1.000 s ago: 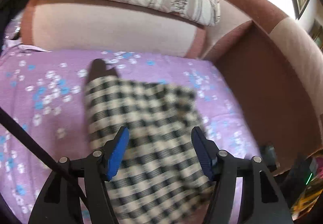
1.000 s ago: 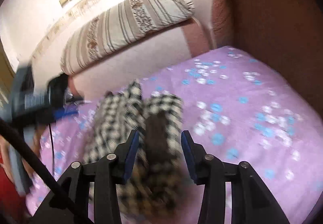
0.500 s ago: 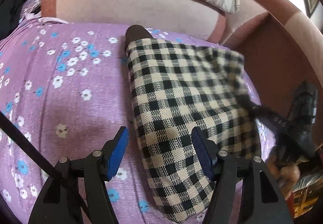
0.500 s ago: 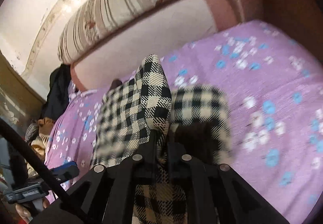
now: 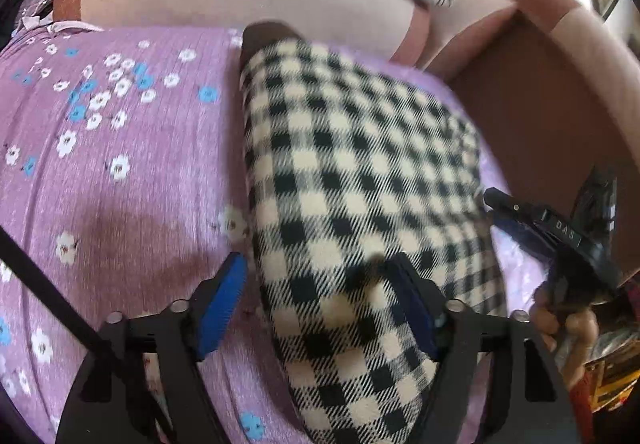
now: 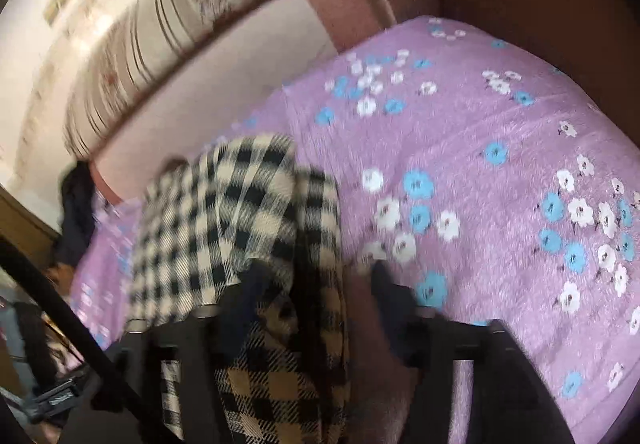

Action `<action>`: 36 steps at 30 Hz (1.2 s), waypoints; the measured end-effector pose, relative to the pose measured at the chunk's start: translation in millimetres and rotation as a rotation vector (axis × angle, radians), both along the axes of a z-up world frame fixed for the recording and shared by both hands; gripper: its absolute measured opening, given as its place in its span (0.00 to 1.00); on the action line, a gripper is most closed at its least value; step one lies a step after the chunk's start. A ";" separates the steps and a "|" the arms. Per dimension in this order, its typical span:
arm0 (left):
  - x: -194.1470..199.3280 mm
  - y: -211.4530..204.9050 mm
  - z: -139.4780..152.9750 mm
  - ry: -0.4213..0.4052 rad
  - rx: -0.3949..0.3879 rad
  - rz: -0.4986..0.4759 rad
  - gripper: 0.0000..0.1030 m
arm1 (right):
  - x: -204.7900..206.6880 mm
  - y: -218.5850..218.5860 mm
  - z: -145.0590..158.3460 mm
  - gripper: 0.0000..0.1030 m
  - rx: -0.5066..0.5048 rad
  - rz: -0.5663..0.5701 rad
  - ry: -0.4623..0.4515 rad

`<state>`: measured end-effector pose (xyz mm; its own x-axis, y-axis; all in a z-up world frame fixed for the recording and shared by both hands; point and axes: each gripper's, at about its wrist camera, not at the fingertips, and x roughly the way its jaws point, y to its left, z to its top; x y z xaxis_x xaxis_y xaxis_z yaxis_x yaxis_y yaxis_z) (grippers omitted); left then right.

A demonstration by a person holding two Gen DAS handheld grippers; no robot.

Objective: Fold large clothes

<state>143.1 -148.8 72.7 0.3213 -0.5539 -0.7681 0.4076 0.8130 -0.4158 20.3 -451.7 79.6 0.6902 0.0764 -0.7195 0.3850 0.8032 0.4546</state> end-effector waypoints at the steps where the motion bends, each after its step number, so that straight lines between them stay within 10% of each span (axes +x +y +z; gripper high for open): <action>1: 4.8 2.6 -1.3 0.003 -0.029 0.013 0.83 | 1.4 -2.8 -0.4 0.68 0.012 -0.001 -0.017; 8: 30.0 -17.6 -45.8 0.220 -0.142 -0.044 0.89 | 33.9 -5.6 -51.9 0.70 0.197 0.090 -0.017; 12: 29.2 -14.1 -40.5 0.228 -0.162 -0.042 0.40 | 47.2 7.0 -53.5 0.37 0.316 0.173 -0.026; 15: 34.8 2.3 -20.0 0.209 -0.184 -0.032 0.31 | 54.6 19.6 -35.7 0.27 0.315 0.191 -0.063; 21: 39.0 24.4 18.2 0.103 -0.152 -0.015 0.33 | 60.6 44.0 11.9 0.23 0.280 0.246 -0.201; 27: 25.0 15.5 -10.7 0.057 0.083 0.014 0.50 | 66.9 58.0 -25.2 0.35 0.023 0.159 0.062; 36: -31.8 65.0 -34.2 0.075 -0.008 0.076 0.57 | 26.7 61.4 35.7 0.35 -0.005 0.115 -0.138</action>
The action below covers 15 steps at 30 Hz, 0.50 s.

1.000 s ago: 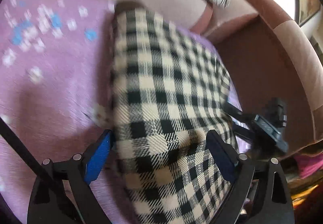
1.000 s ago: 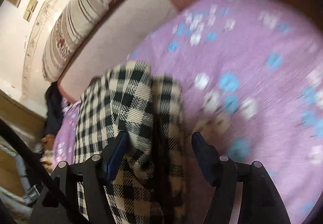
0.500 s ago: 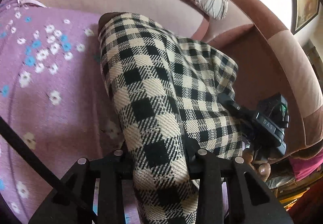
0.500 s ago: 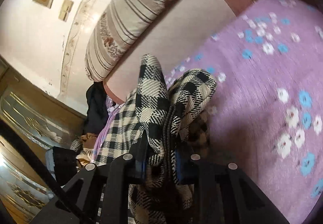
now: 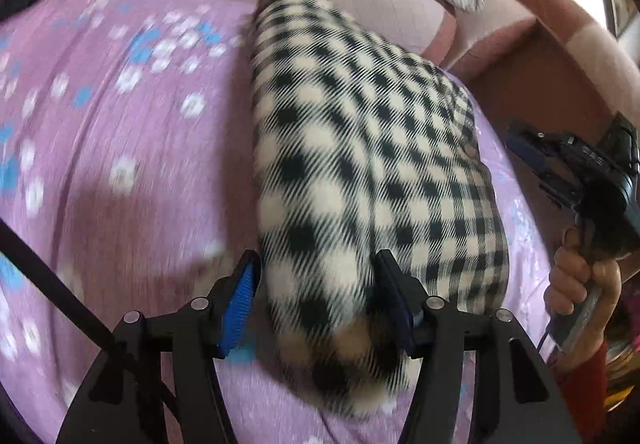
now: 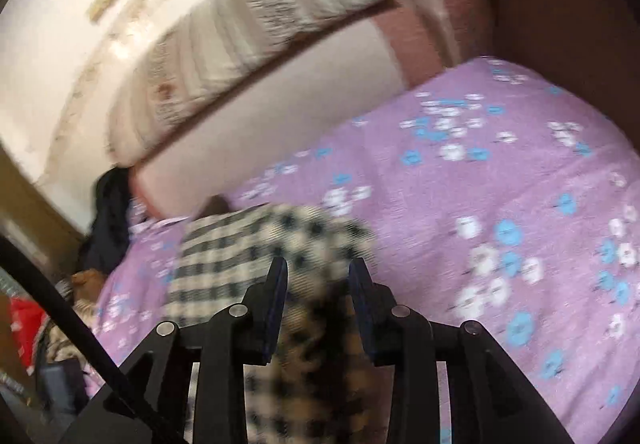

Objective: Fold large clothes

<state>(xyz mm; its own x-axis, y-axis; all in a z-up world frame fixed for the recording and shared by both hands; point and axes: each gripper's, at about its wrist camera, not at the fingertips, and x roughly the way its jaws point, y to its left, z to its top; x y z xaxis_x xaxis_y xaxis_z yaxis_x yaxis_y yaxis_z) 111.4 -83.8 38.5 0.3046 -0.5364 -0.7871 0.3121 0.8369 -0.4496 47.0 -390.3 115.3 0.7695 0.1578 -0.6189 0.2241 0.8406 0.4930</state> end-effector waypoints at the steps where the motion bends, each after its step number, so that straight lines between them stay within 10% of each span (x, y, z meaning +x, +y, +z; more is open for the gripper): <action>1: -4.1 7.1 -5.3 0.022 -0.026 0.018 0.57 | 1.2 8.4 -3.1 0.35 0.040 0.058 0.001; 8: -39.5 38.7 -7.2 0.040 -0.089 0.102 0.58 | -3.9 38.5 -49.7 0.39 -0.131 0.072 0.270; 15: -98.5 59.1 64.6 -0.296 0.140 0.173 0.72 | -54.2 56.1 -29.4 0.42 -0.262 -0.001 0.255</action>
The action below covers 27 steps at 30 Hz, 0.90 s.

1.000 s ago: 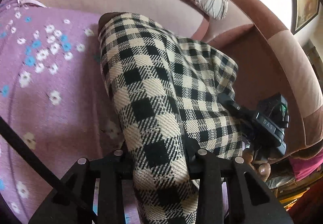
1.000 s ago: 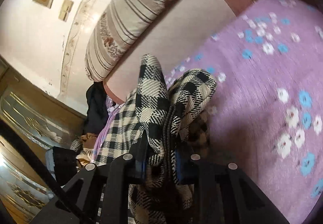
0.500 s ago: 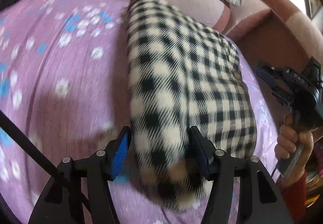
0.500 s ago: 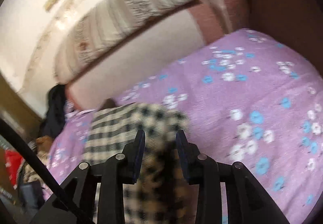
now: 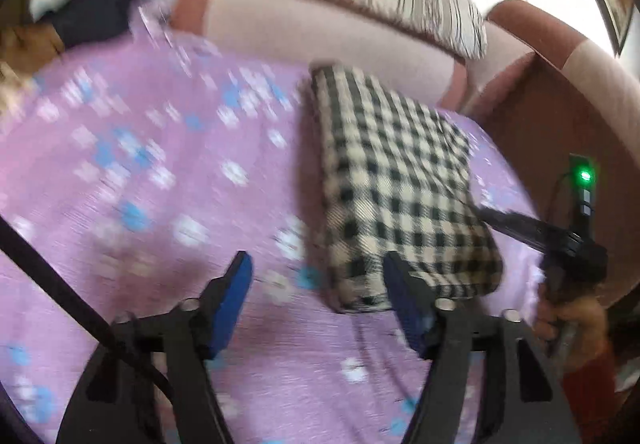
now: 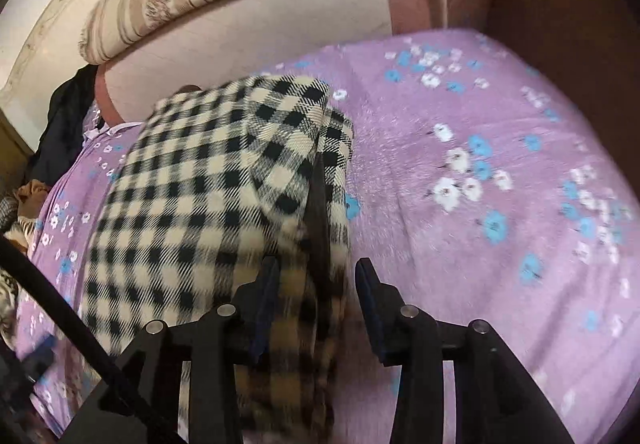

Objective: Fold large clothes

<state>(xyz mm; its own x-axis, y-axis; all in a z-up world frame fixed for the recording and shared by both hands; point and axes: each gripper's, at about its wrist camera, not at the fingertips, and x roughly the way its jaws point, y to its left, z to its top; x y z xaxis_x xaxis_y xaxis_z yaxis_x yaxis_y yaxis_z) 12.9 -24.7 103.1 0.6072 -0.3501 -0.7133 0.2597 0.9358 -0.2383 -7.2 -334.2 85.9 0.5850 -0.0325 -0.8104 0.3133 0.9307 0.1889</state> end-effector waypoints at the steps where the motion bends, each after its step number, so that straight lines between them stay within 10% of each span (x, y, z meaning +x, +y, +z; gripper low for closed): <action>1: -9.1 3.1 8.9 -0.056 0.041 0.031 0.78 | -12.2 5.5 3.5 0.42 0.000 0.004 -0.015; 11: -77.6 31.1 75.6 -0.476 0.230 0.278 1.00 | -78.9 84.2 12.2 0.42 -0.051 0.048 -0.107; 27: -91.0 32.4 50.1 -0.358 0.153 0.178 1.00 | -104.7 124.4 -6.8 0.45 -0.124 0.067 -0.050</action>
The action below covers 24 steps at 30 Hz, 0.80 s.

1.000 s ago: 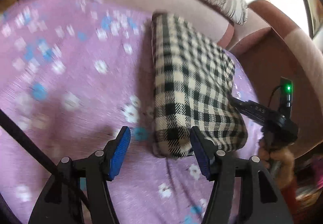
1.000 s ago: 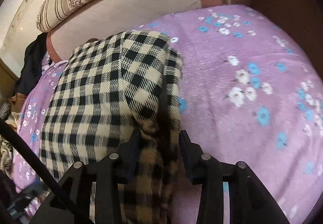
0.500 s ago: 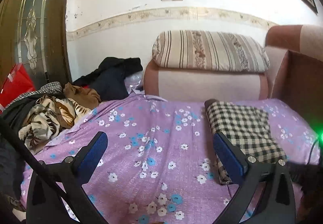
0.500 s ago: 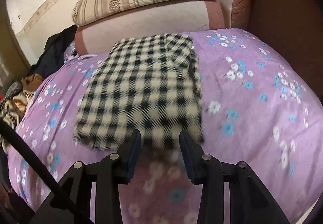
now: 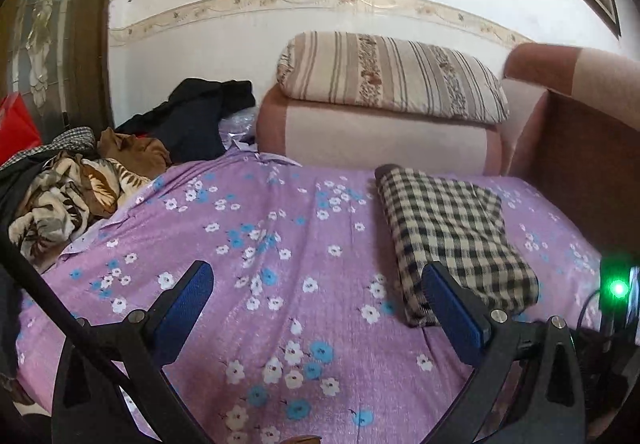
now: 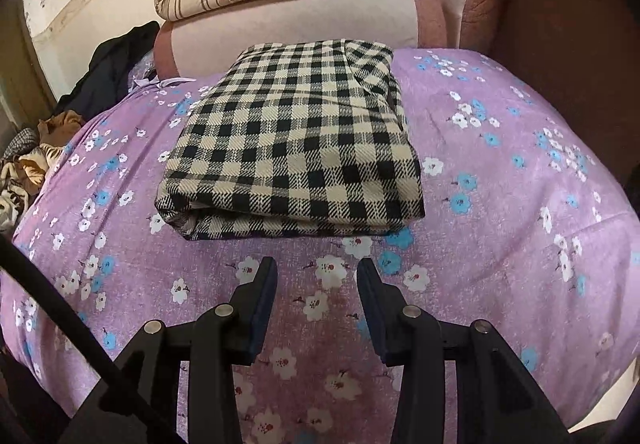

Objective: Fold large clothes

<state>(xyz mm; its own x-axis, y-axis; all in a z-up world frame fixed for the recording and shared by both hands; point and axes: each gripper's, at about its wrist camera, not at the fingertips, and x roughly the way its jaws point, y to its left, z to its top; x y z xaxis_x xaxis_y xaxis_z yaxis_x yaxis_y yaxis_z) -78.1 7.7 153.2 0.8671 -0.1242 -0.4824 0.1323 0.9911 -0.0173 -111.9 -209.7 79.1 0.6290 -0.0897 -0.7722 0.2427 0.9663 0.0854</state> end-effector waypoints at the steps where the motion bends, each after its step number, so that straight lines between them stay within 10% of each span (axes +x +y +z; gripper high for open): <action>1: -0.1 -3.2 -2.7 0.008 0.008 -0.008 1.00 | 2.3 -0.1 1.0 0.46 -0.004 0.005 0.003; 24: 21.1 -45.9 -55.8 0.223 0.054 -0.103 1.00 | 26.1 -9.1 5.4 0.53 -0.112 0.012 -0.005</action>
